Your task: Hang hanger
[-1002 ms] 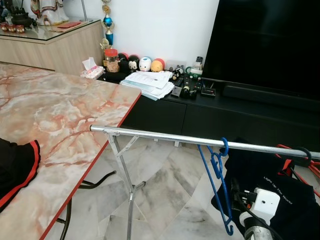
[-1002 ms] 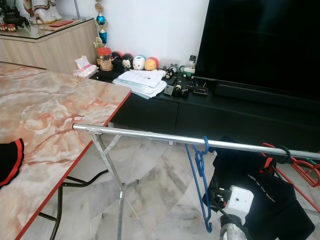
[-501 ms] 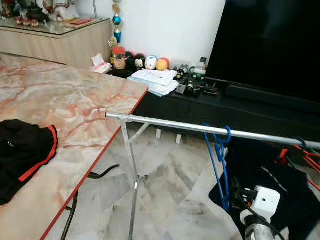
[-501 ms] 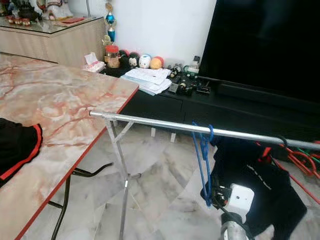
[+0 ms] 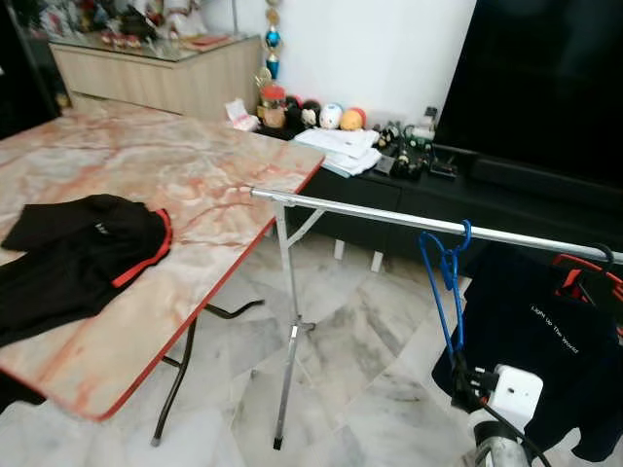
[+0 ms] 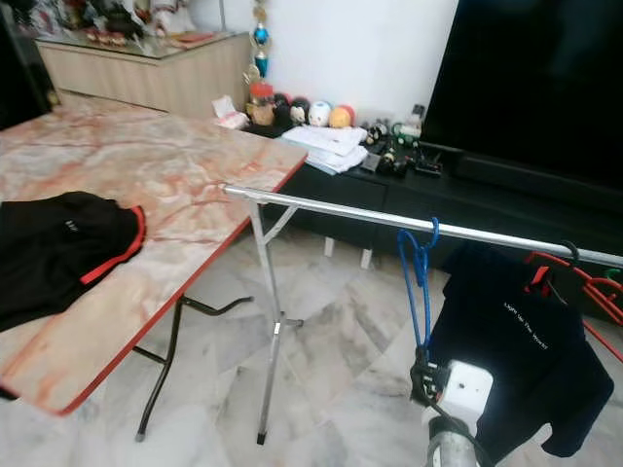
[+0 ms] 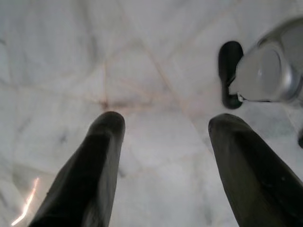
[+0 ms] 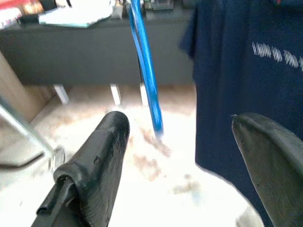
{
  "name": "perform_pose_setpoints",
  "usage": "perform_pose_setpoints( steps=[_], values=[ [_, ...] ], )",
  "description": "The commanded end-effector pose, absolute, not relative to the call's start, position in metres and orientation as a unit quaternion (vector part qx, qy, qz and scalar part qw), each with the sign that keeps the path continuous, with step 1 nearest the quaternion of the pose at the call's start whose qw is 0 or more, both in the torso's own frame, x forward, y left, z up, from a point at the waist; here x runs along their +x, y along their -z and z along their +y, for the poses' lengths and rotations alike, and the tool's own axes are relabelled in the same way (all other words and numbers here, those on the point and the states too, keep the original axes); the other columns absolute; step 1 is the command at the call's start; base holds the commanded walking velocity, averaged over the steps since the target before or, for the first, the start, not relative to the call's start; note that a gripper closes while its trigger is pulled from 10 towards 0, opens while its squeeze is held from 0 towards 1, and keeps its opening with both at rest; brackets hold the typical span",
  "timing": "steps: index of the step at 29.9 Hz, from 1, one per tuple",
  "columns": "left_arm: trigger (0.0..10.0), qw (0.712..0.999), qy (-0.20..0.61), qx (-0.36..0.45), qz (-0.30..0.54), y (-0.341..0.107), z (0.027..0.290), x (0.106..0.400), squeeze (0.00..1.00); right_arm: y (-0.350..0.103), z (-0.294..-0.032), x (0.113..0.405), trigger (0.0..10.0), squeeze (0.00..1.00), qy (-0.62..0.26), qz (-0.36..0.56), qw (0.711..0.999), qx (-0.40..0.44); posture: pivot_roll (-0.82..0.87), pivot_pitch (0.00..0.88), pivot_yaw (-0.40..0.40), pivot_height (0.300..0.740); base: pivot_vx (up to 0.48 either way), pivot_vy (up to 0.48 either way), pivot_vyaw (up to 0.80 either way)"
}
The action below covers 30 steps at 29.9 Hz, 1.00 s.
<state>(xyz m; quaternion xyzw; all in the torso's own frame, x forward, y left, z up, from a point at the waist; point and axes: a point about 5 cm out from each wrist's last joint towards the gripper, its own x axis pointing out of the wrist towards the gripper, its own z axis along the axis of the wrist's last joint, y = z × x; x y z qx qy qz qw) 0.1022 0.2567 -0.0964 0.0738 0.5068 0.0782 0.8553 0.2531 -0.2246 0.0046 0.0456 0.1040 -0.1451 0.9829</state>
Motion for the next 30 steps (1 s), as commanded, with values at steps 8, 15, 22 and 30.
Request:
perform_pose_setpoints(
  steps=[8,15,22,30],
  values=[
    [10.0,0.847,-0.082,0.065,0.522,0.101,0.247,0.099,0.0,0.033,-0.228,0.23,10.0,0.0,0.157,0.229,0.96,0.047,0.17,0.0,-0.041,0.74,-0.272,0.0,0.0],
    [10.0,0.849,-0.081,0.065,0.518,0.099,0.246,0.107,0.0,0.06,-0.223,0.208,10.0,0.0,0.149,0.346,0.924,0.056,0.16,0.0,-0.023,0.74,0.0,0.0,0.0],
    [10.0,0.851,-0.085,0.07,0.514,0.096,0.258,0.104,0.0,0.081,-0.217,0.178,10.0,0.0,0.157,0.439,0.882,0.062,0.17,0.0,-0.017,0.74,0.0,0.0,0.0],
    [10.0,0.849,-0.086,0.074,0.516,0.097,0.264,0.094,0.0,0.091,-0.206,0.161,10.0,0.0,0.141,0.468,0.869,0.076,0.15,0.0,-0.008,0.74,0.0,0.0,0.0]
  ],
)
